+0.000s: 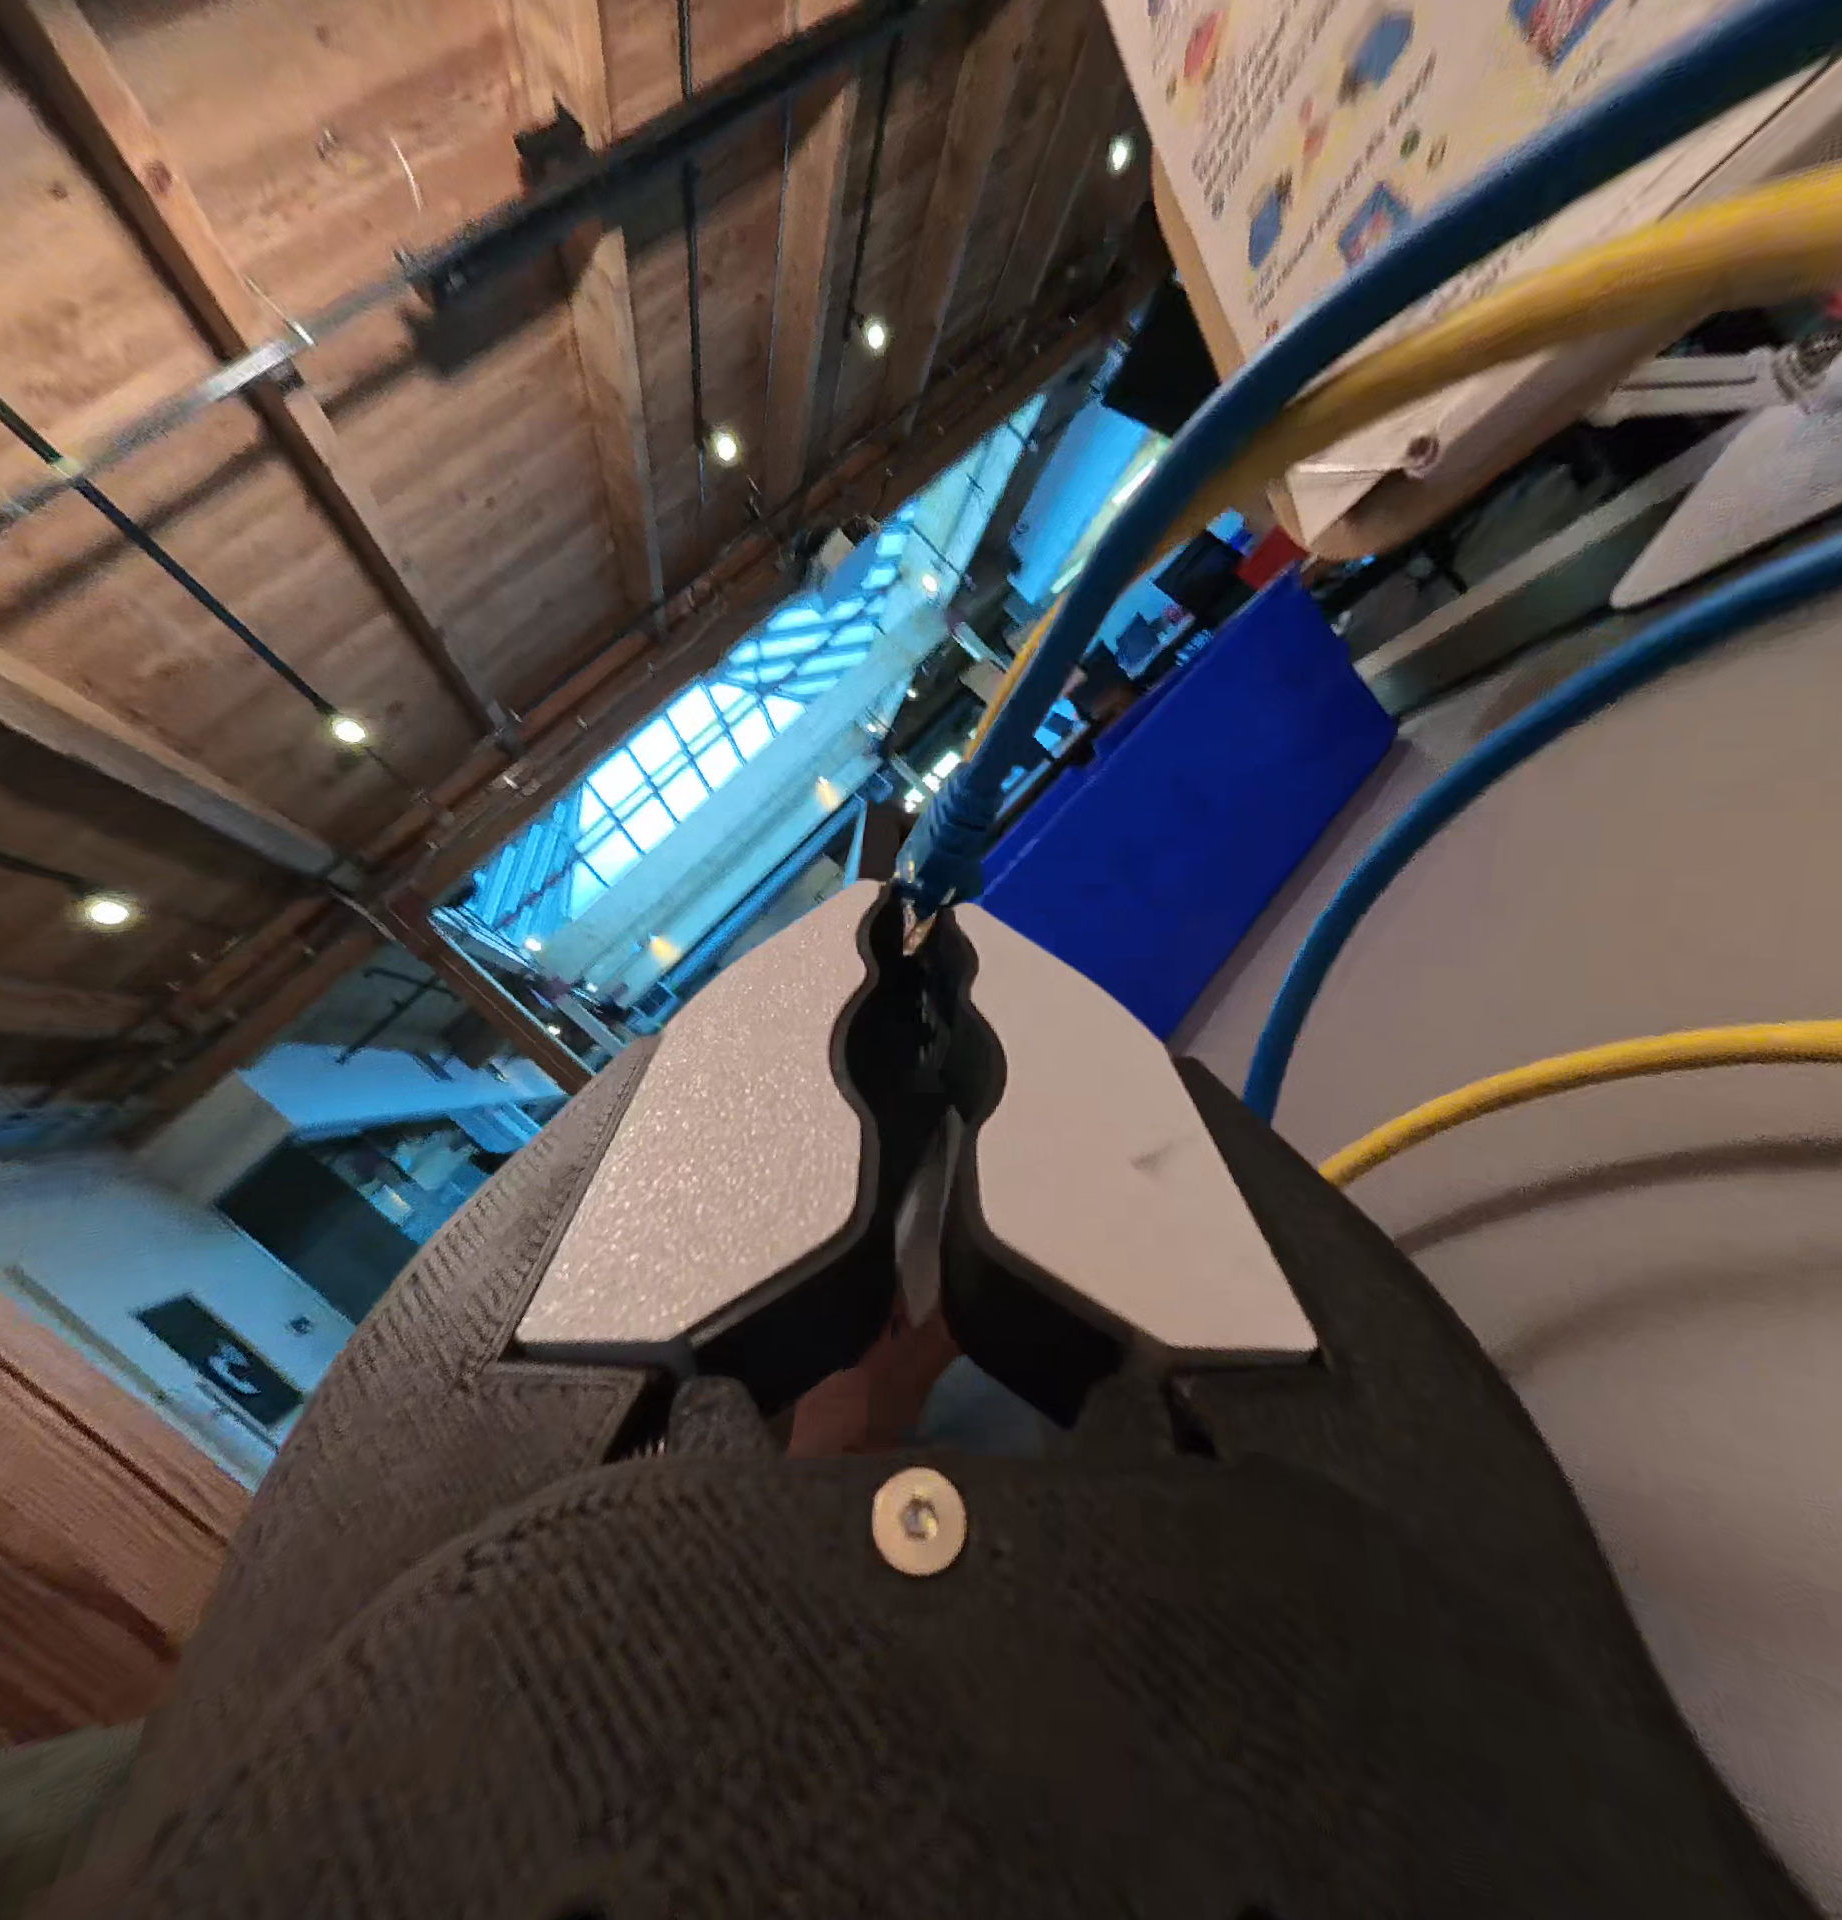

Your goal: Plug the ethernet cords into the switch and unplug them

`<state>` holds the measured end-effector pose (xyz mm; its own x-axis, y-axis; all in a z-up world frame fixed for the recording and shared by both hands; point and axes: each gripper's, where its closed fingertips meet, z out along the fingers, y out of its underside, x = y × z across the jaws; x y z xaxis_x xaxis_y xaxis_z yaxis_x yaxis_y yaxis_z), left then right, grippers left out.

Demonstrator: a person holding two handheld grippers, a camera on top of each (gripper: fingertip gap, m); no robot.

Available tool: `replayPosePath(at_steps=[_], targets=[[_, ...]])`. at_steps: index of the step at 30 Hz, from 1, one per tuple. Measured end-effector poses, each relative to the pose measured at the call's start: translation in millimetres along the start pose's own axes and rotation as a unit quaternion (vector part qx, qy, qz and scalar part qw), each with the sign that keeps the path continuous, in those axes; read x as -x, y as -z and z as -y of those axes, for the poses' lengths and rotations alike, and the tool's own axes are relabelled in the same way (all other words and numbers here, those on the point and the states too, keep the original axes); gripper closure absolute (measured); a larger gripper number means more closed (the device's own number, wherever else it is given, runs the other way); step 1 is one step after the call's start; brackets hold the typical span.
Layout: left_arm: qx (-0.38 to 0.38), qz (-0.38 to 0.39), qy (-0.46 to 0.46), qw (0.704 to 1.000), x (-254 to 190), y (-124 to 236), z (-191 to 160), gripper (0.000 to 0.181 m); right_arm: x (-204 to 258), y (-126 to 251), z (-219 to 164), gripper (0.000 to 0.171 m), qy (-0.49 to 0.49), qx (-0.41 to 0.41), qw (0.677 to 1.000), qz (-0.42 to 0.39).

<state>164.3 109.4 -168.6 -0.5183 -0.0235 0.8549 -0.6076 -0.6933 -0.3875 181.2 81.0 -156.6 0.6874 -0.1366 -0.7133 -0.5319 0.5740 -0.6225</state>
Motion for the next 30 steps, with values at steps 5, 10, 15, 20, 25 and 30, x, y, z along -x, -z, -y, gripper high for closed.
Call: replayPosePath(at_steps=[5, 10, 15, 20, 25, 30], targets=[[-0.013, -0.008, 0.012, 1.000, 2.1, -1.0, -1.8, 0.154, 1.1, 4.5, -6.4, 0.164, -0.008, 0.039, 0.999, 0.012], [-0.048, 0.006, -0.011, 0.999, 0.6, 8.9, 19.8, 0.155, 23.9, 15.4, -6.3, 0.163, 0.057, 0.133, 0.989, 0.018], [-0.080, 0.028, -0.030, 0.996, 2.4, 20.9, 41.0, 0.154, 67.7, 33.6, -6.3, 0.164, 0.171, 0.272, 0.946, 0.051], [-0.099, 0.034, -0.052, 0.993, -2.9, 27.3, 54.2, 0.154, 108.2, 45.6, 24.8, 0.165, 0.242, 0.357, 0.899, 0.071], [-0.090, 0.020, -0.074, 0.993, -14.6, 26.8, 57.1, 0.154, 140.4, 43.6, 80.9, 0.164, 0.225, 0.342, 0.906, 0.109], [-0.074, 0.009, -0.093, 0.993, -25.9, 25.3, 56.9, 0.154, 111.0, 49.9, 119.2, 0.164, 0.287, 0.363, 0.886, 0.032]])
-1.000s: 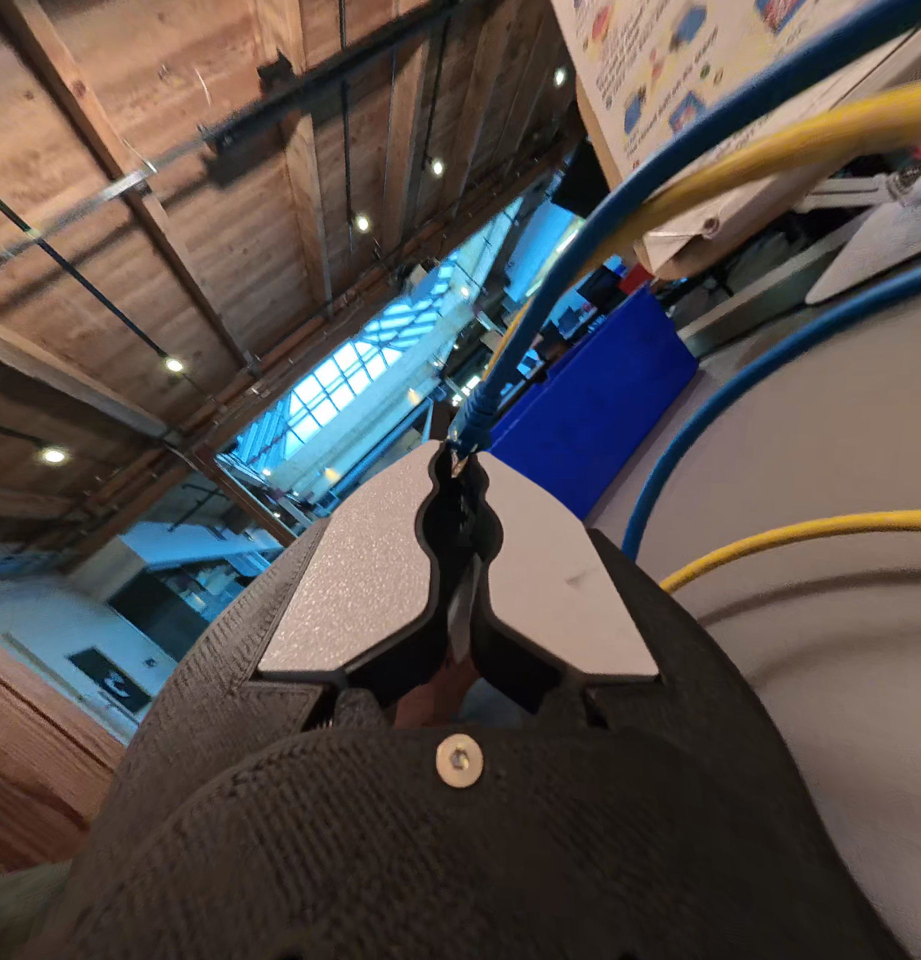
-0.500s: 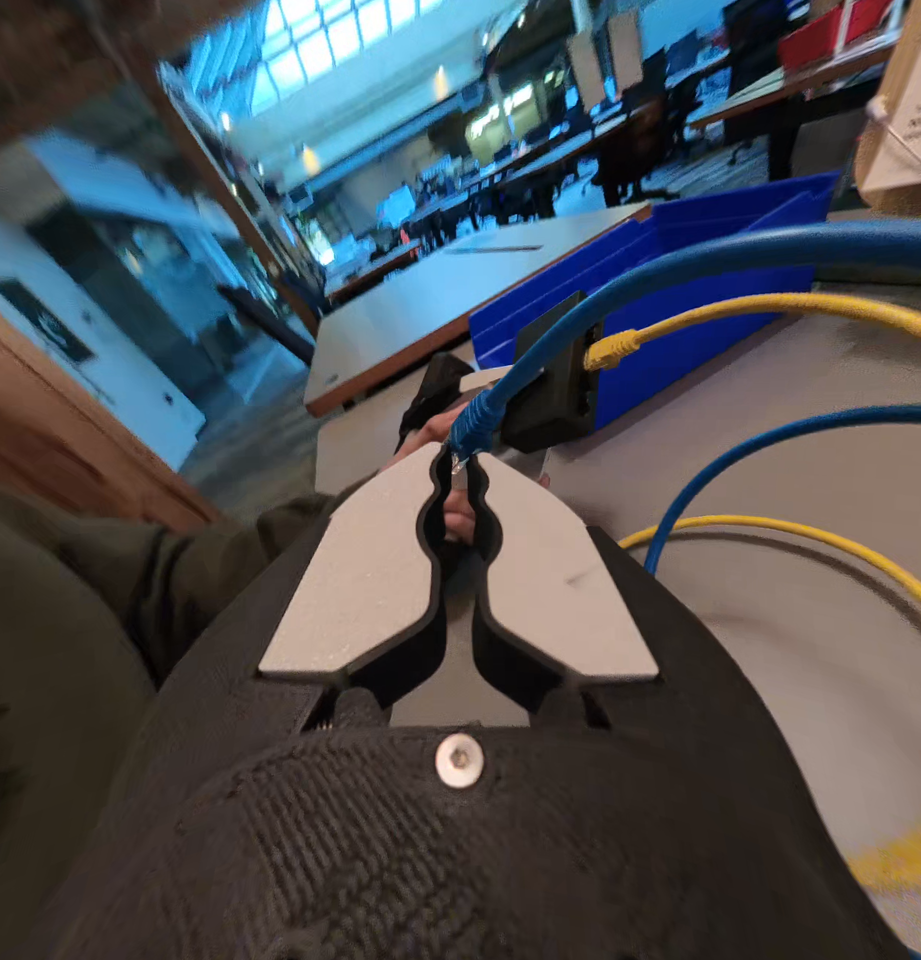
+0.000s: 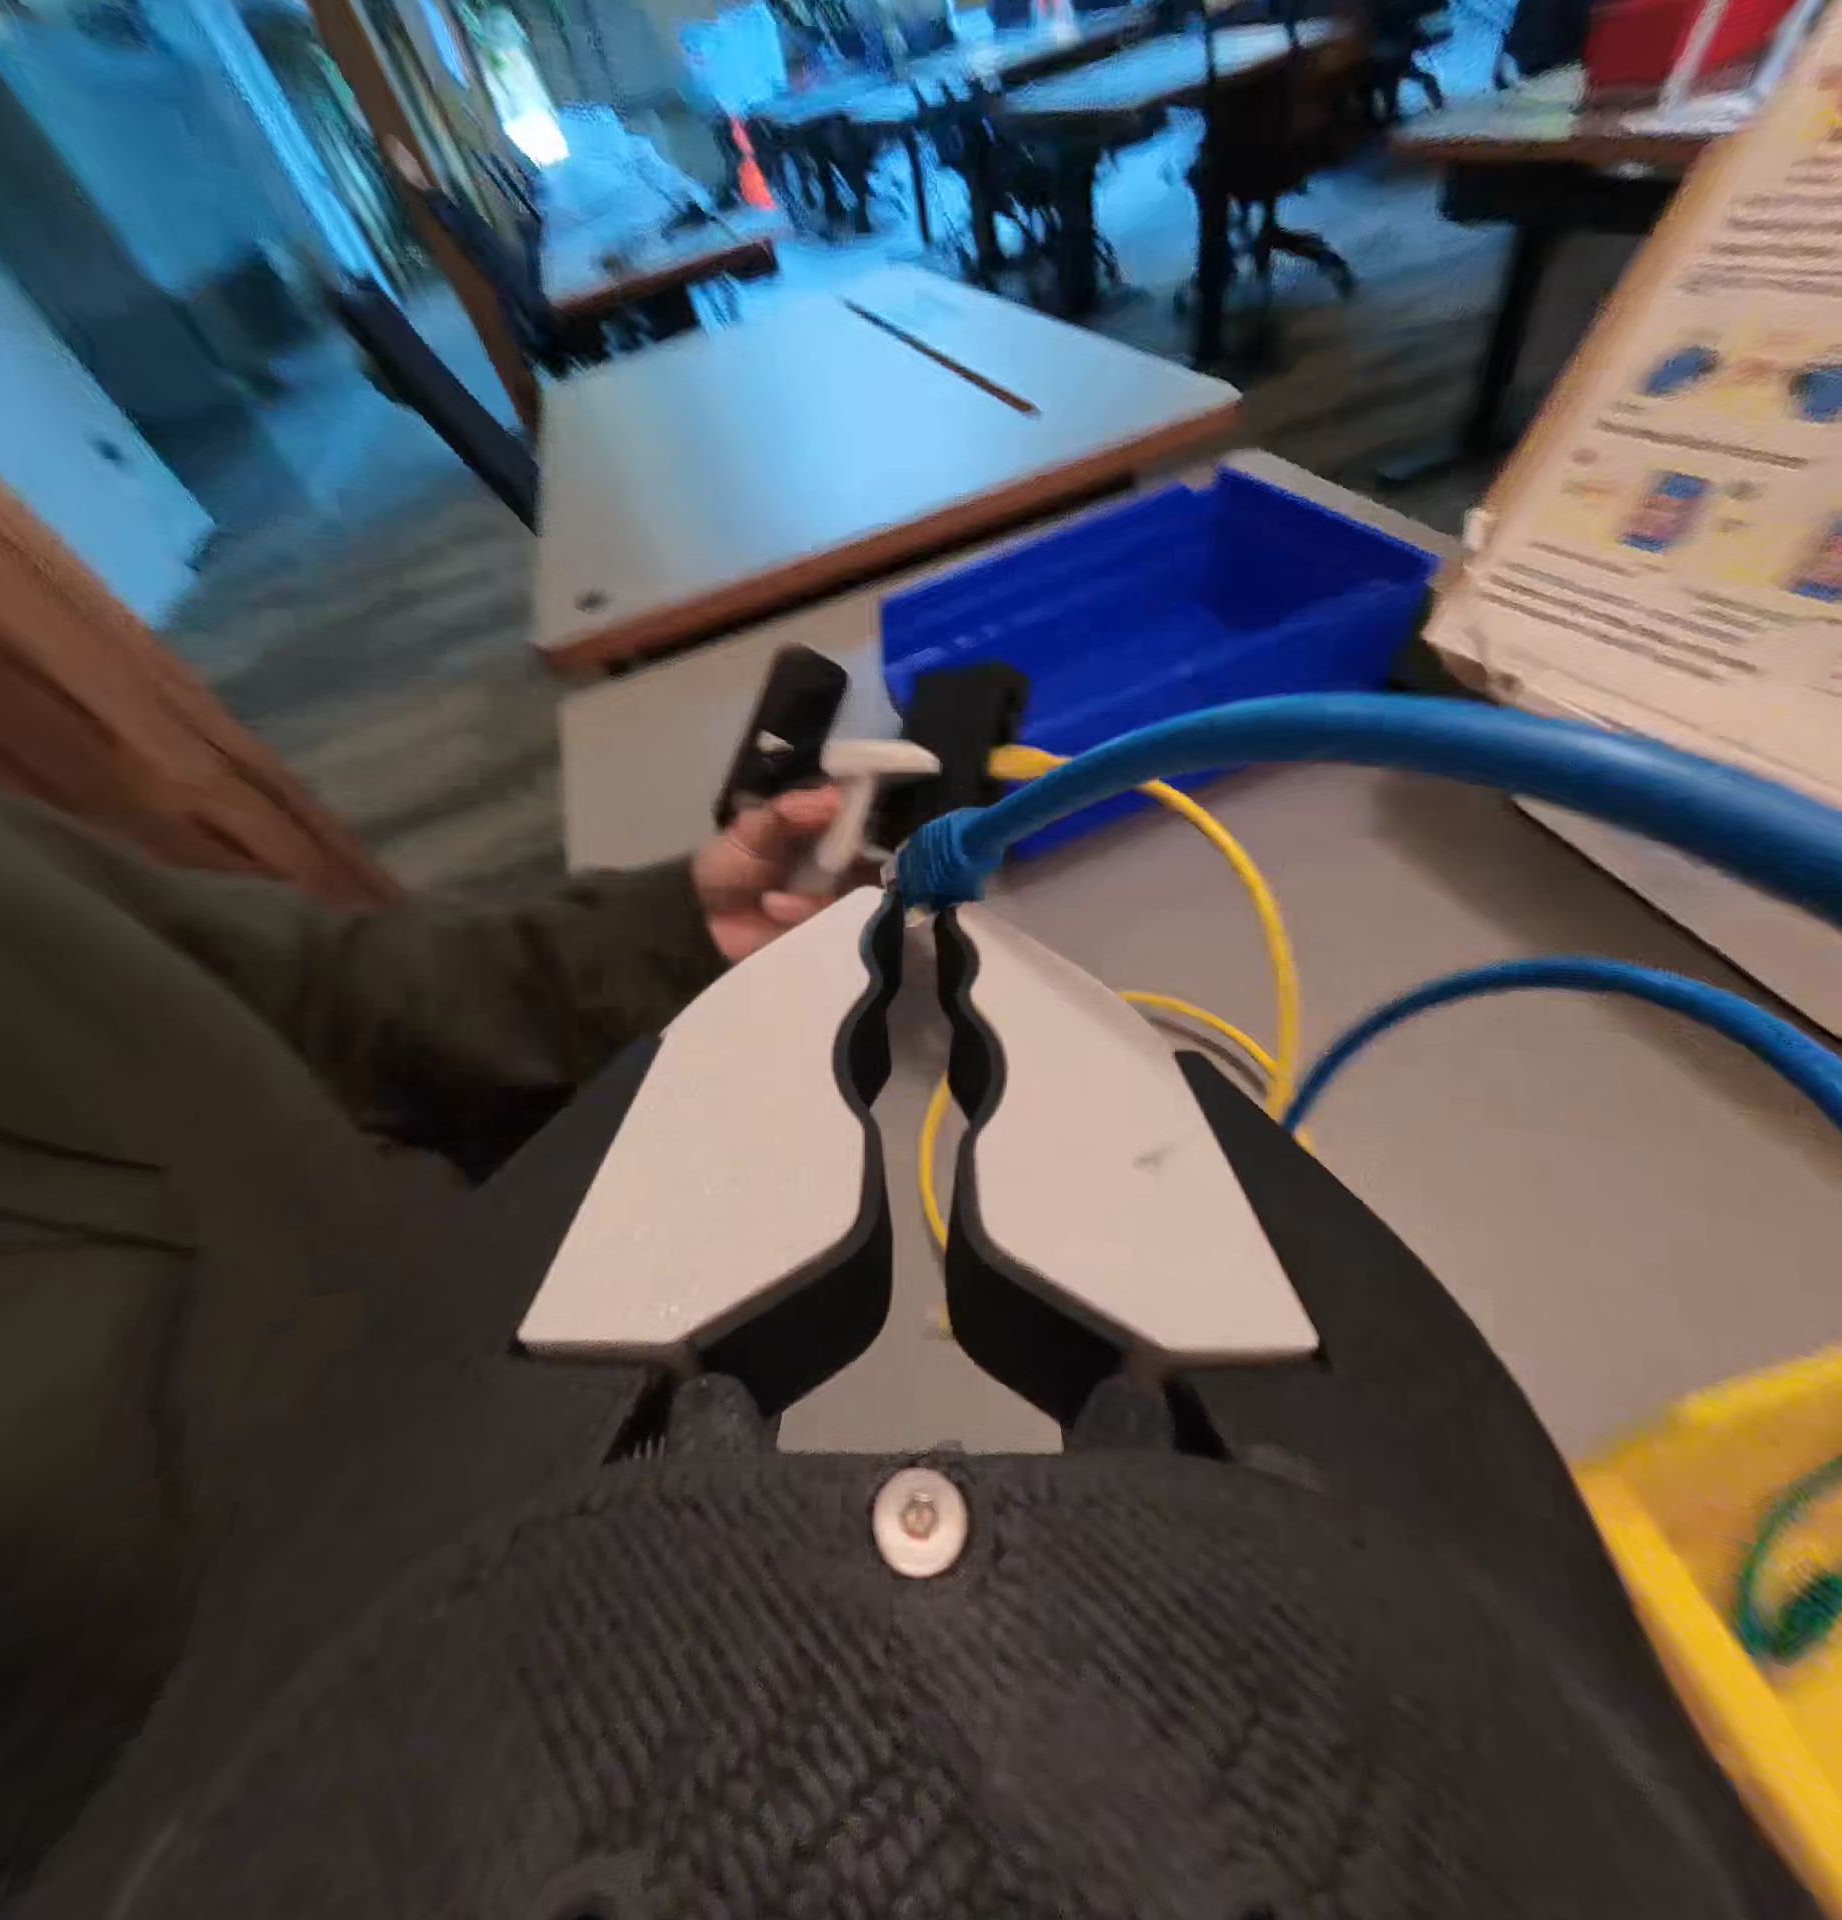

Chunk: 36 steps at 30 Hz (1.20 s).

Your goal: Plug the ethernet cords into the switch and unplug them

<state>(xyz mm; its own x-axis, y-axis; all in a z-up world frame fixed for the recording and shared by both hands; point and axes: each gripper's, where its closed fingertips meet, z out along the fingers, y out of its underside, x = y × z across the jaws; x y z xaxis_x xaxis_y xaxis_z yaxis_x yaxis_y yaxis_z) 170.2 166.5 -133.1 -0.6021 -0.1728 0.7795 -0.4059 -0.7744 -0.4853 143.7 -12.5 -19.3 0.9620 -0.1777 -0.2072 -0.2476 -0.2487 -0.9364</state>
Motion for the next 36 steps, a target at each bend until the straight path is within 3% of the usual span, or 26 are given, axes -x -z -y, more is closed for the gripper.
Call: replayPosePath(at_steps=[5, 11, 19, 24, 30, 33, 36], targets=[[0.006, -0.001, 0.009, 1.000, 0.7, 0.5, 0.1, 0.154, -44.7, 27.6, 0.5, 0.164, 0.019, 0.046, 0.995, -0.090], [0.018, 0.003, 0.021, 1.000, 6.2, -1.7, -8.5, 0.154, -108.9, 51.3, -0.7, 0.165, 0.014, 0.144, 0.983, -0.111], [0.023, 0.007, 0.023, 0.999, 11.4, -1.1, -11.0, 0.154, -190.2, 61.1, -69.6, 0.171, -0.010, 0.315, 0.939, -0.135], [0.026, 0.012, 0.031, 0.999, 17.5, -0.6, -14.6, 0.154, -236.2, 55.2, -115.0, 0.171, -0.020, 0.345, 0.913, -0.216], [0.027, 0.015, 0.036, 0.999, 22.0, 0.6, -14.8, 0.154, -250.8, 49.1, -135.6, 0.171, 0.001, 0.343, 0.909, -0.239], [0.024, 0.020, 0.042, 0.999, 26.3, 1.9, -14.2, 0.155, -261.1, 59.8, -135.4, 0.171, 0.052, 0.367, 0.888, -0.274], [0.023, 0.023, 0.047, 0.998, 28.7, 2.5, -15.1, 0.154, -237.6, 68.2, -149.4, 0.169, 0.011, 0.440, 0.872, -0.212]])
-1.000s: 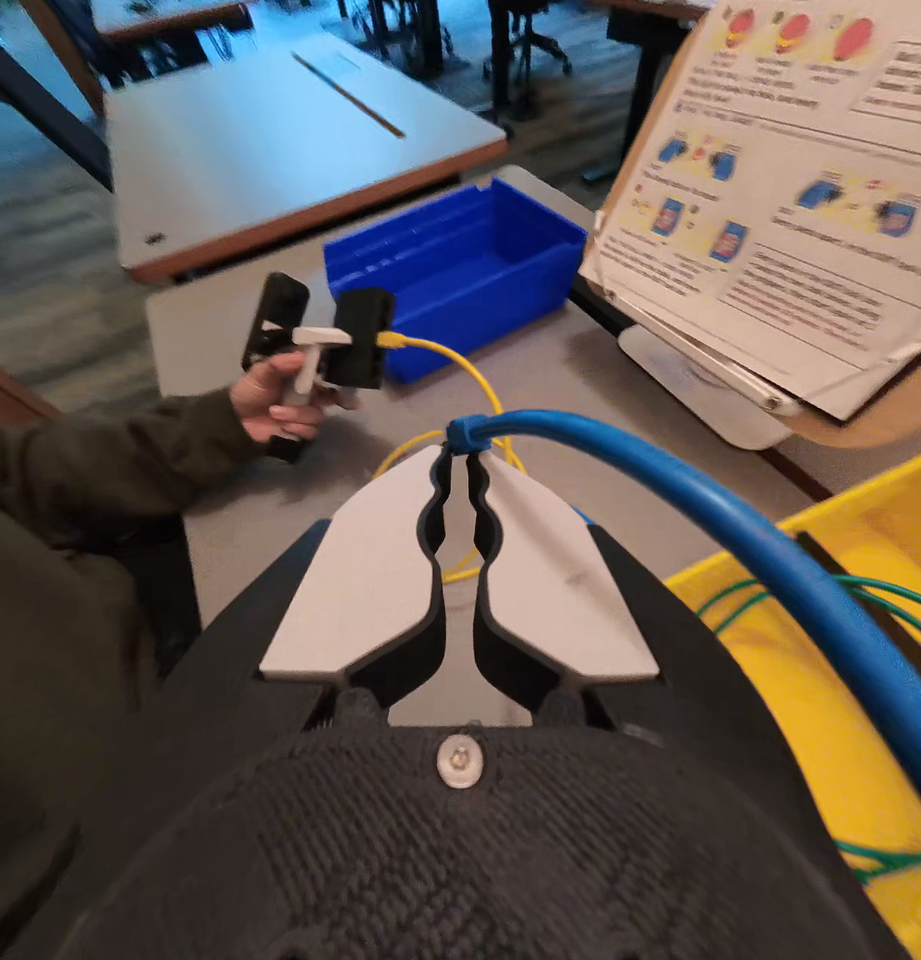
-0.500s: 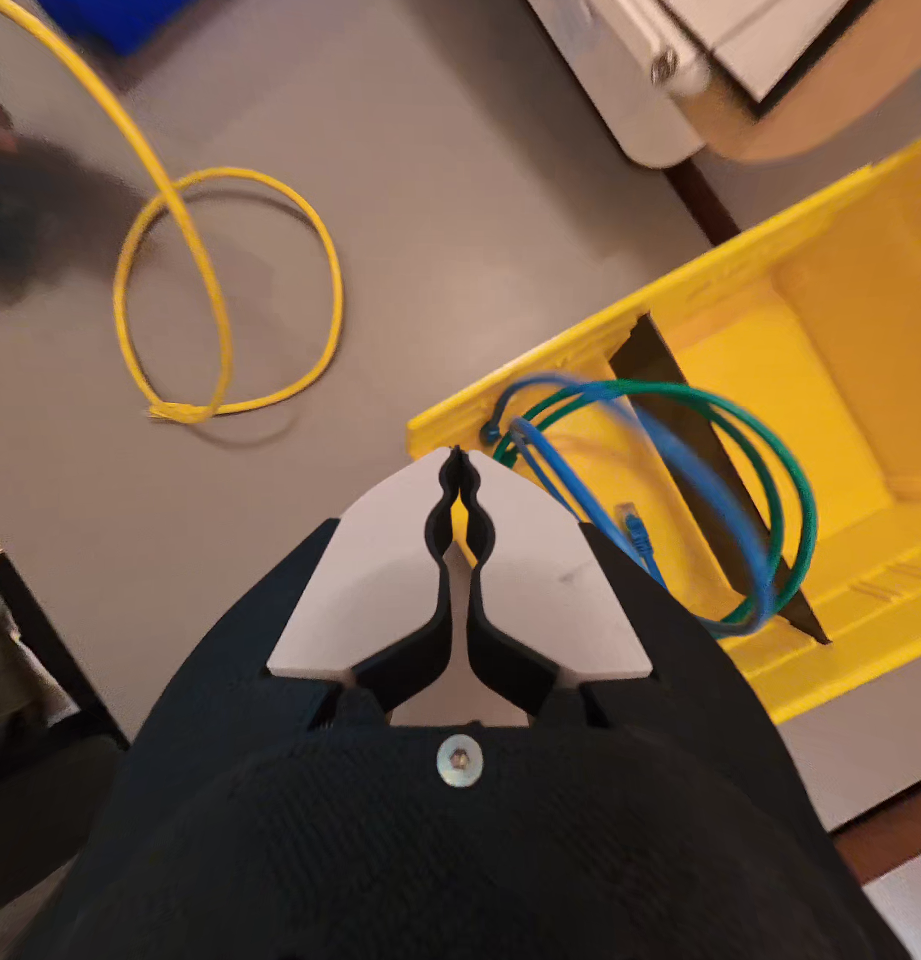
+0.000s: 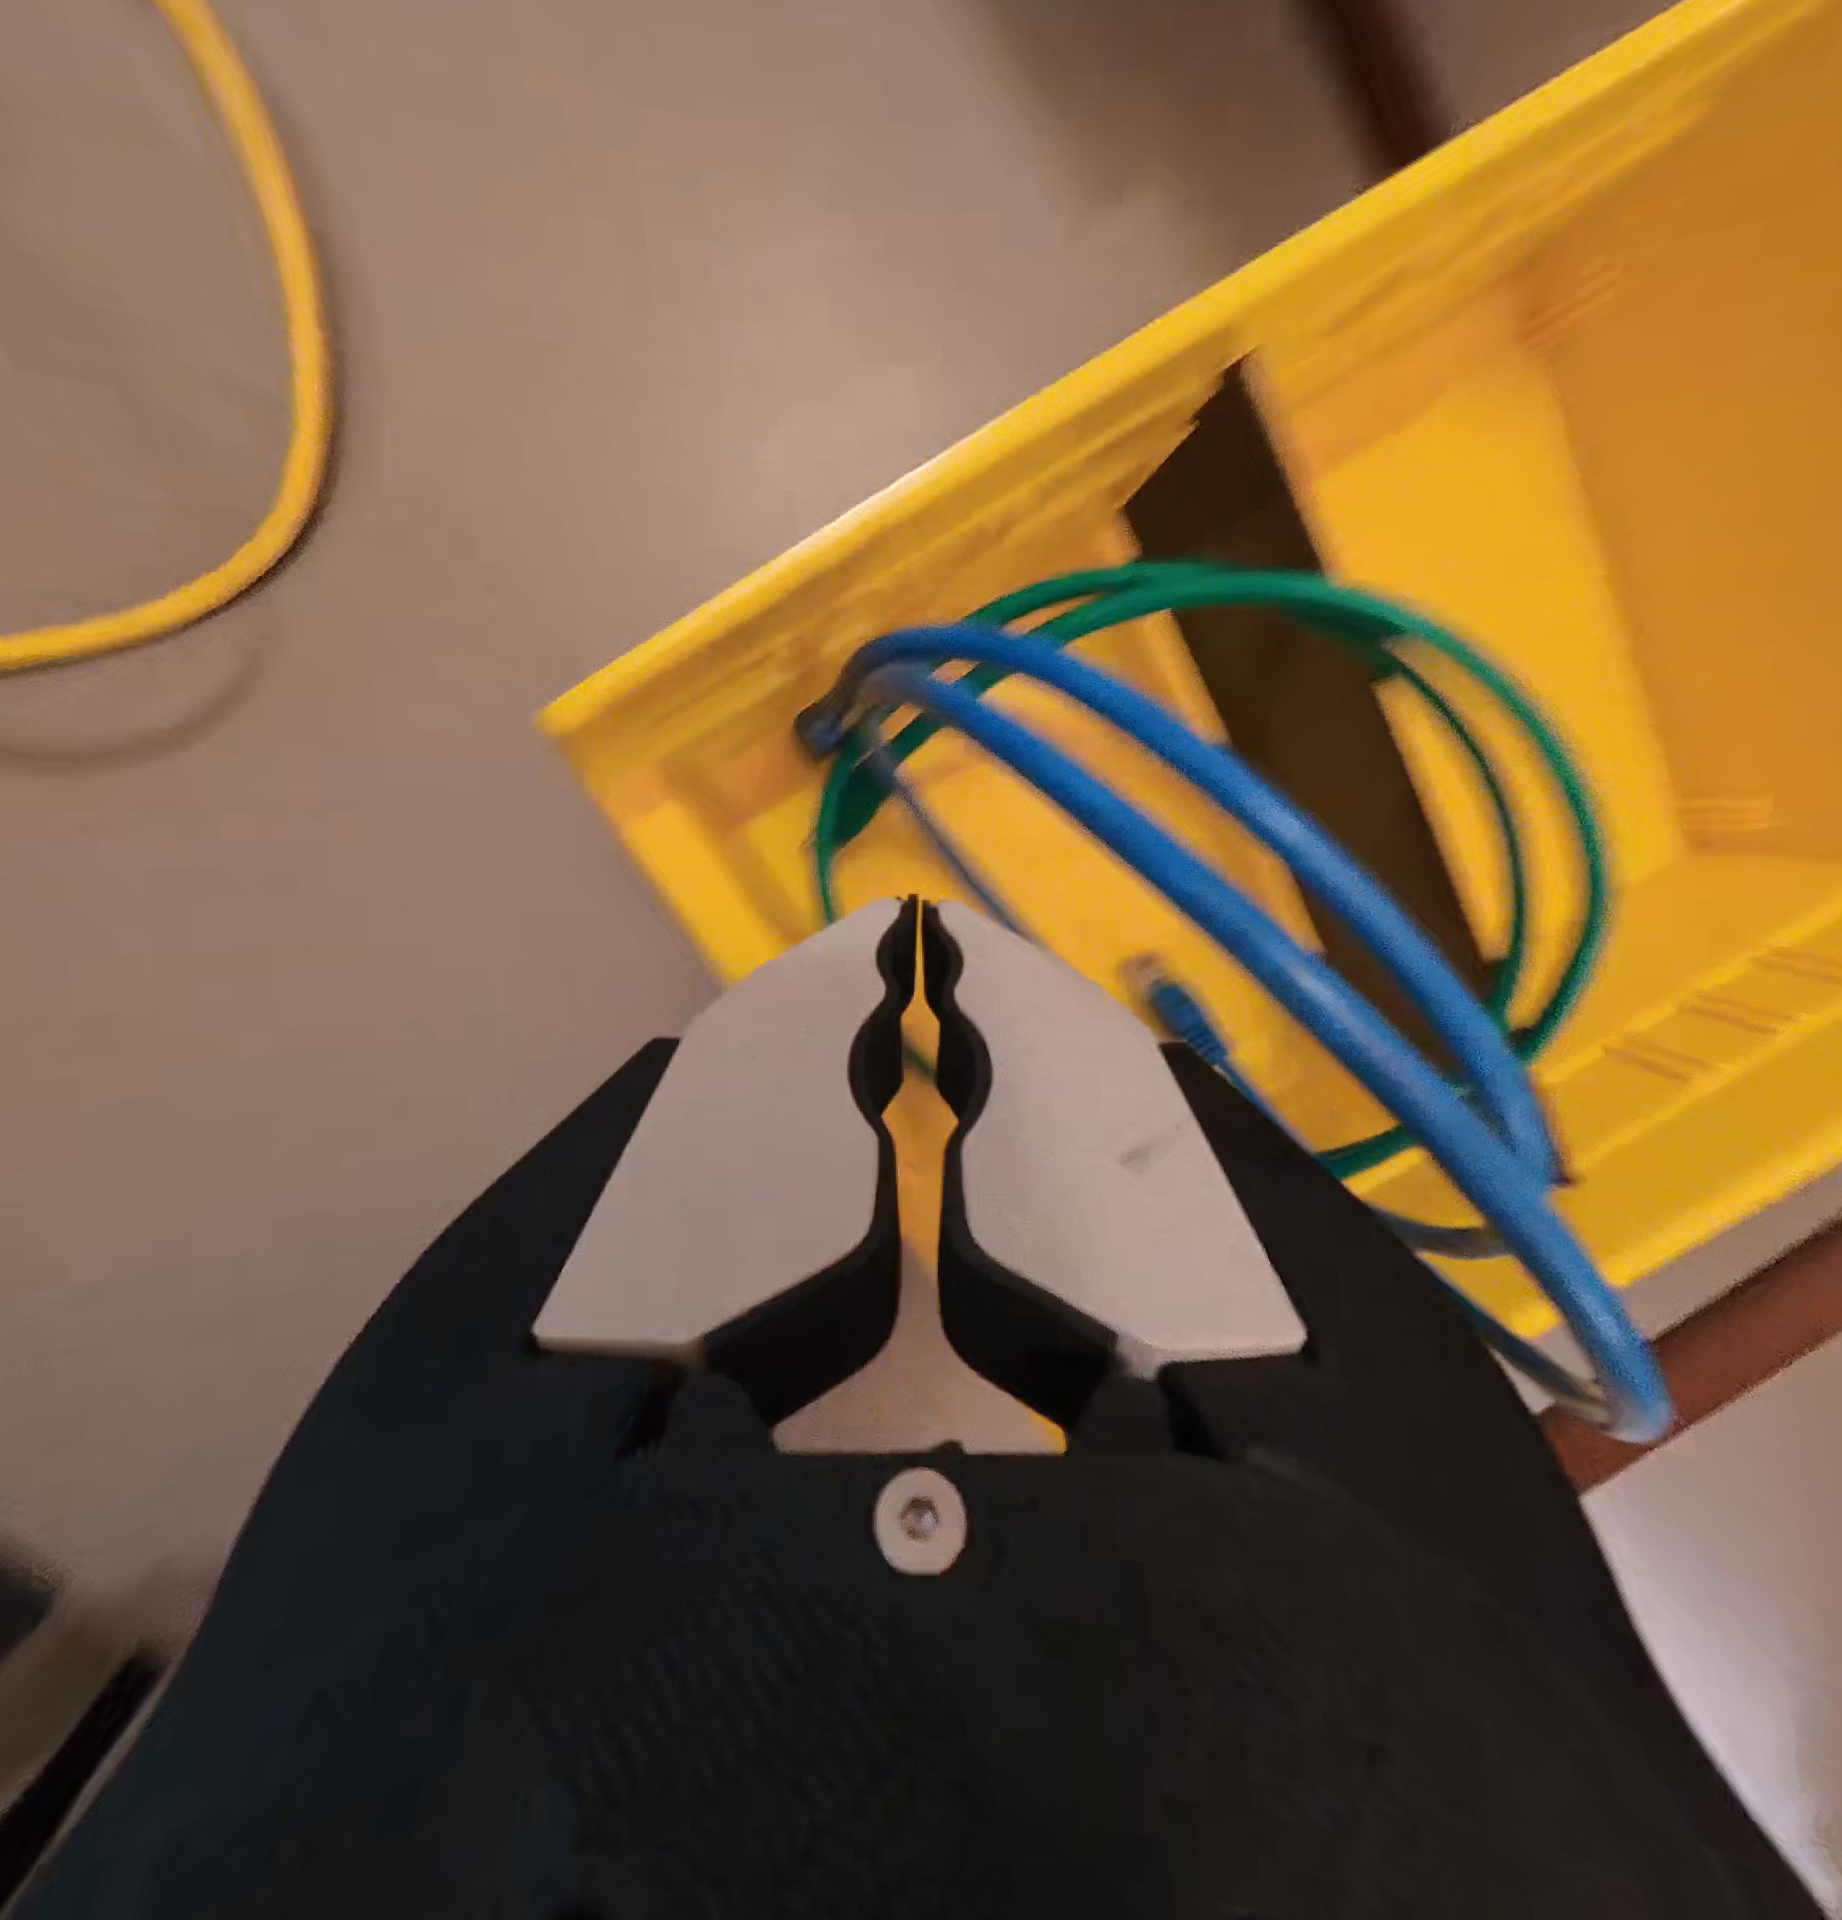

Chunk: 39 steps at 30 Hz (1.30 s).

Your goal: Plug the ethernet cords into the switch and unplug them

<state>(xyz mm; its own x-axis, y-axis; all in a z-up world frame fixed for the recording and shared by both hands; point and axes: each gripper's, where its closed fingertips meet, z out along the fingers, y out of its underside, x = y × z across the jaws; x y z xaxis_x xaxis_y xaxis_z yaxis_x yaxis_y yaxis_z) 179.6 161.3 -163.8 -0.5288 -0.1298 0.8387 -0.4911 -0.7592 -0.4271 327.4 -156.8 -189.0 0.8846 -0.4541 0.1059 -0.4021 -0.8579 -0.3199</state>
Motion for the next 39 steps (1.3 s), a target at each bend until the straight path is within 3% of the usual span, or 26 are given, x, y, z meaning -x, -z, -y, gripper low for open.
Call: replayPosePath(at_steps=[1, 4, 8, 10, 14, 17, 20, 23, 25, 27, 30, 31, 34, 36, 39], targets=[[0.001, 0.000, -0.001, 1.000, -0.2, -0.2, -0.5, 0.154, 7.8, 2.3, -6.8, 0.168, 0.007, 0.027, 0.999, 0.022], [0.003, -0.001, -0.007, 1.000, -1.9, -0.8, -0.8, 0.154, -6.4, 15.6, -1.8, 0.165, 0.038, 0.026, 0.997, -0.055], [0.003, -0.002, -0.006, 1.000, -2.3, -0.8, -0.9, 0.154, -12.7, 46.1, 48.4, 0.162, 0.038, -0.119, 0.985, -0.117], [0.004, -0.001, -0.004, 1.000, -1.2, -1.2, -2.1, 0.154, -35.0, 56.2, 58.3, 0.163, 0.003, -0.137, 0.974, -0.180], [0.007, -0.001, -0.001, 1.000, -1.3, -3.2, -5.5, 0.154, -67.7, 31.7, 49.5, 0.156, -0.014, -0.081, 0.965, -0.250], [0.010, 0.000, -0.008, 1.000, -2.7, -3.4, -5.9, 0.154, -80.7, 31.4, 64.0, 0.160, 0.013, -0.125, 0.936, -0.328], [0.009, -0.002, -0.010, 1.000, -4.0, -1.5, -4.2, 0.154, -71.2, 30.3, 81.8, 0.159, 0.020, -0.187, 0.936, -0.297], [0.007, 0.000, -0.004, 1.000, -1.3, -0.1, -2.8, 0.154, -79.8, 20.9, 65.5, 0.146, -0.004, -0.146, 0.948, -0.284], [0.006, 0.001, 0.002, 1.000, 0.9, -0.1, -2.8, 0.154, -98.7, 26.0, 54.4, 0.139, 0.010, -0.125, 0.930, -0.347], [0.006, 0.002, 0.001, 1.000, 1.1, -0.2, -3.4, 0.154, -111.0, 38.4, 55.5, 0.141, 0.010, -0.157, 0.903, -0.400], [0.007, 0.000, -0.006, 1.000, -1.2, -0.3, -2.7, 0.154, -106.9, 41.6, 70.4, 0.139, -0.082, -0.272, 0.900, -0.330], [0.007, 0.000, -0.007, 1.000, -1.6, 0.0, -2.2, 0.154, -108.1, 38.6, 68.6, 0.139, -0.107, -0.274, 0.905, -0.308], [0.004, 0.001, -0.003, 1.000, 0.1, 0.9, -0.7, 0.154, -127.9, 37.7, 44.9, 0.131, -0.102, -0.184, 0.907, -0.365], [0.003, 0.002, -0.001, 1.000, 1.3, 1.4, 0.1, 0.154, -116.8, 37.3, 58.6, 0.126, -0.087, -0.235, 0.916, -0.314], [0.005, 0.001, -0.002, 1.000, 1.0, 1.1, 0.0, 0.154, -113.2, 52.9, 66.2, 0.125, -0.090, -0.284, 0.902, -0.313]])
